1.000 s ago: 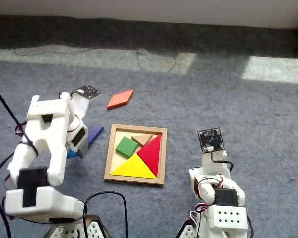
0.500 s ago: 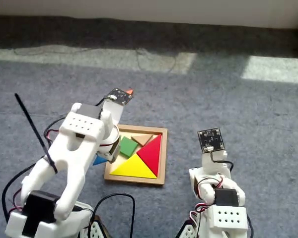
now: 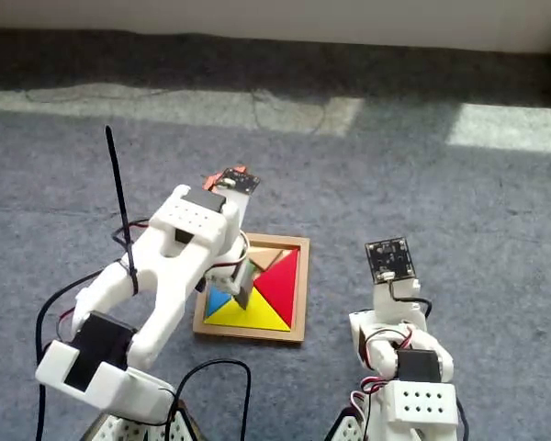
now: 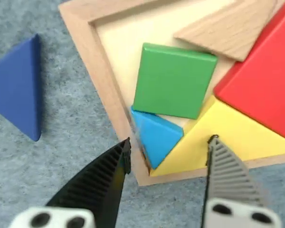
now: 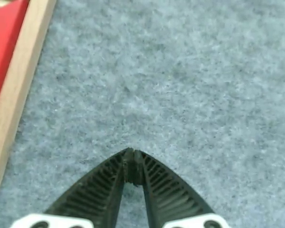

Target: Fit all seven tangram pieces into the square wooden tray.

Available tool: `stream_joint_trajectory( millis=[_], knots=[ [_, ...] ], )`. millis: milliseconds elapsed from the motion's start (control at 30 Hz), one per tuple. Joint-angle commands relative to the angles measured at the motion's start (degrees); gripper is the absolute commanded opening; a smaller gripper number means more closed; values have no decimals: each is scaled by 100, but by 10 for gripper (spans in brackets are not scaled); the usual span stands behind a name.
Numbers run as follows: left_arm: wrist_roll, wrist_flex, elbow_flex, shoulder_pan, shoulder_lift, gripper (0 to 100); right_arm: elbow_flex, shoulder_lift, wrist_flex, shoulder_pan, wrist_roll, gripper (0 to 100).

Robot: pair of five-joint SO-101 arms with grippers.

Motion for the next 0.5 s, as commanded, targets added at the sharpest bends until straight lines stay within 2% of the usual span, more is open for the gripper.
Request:
stream_joint_trajectory(
  millis=[0, 267, 467],
  knots=[
    [141, 0, -418, 40, -13, 298, -31, -66, -101, 66, 79, 5],
    [114, 114, -769, -374, -22, 288, -31, -66, -101, 66, 88, 5],
    [-738, -308, -699, -796, 48, 173, -31, -66, -101, 66, 97, 5]
  ],
)
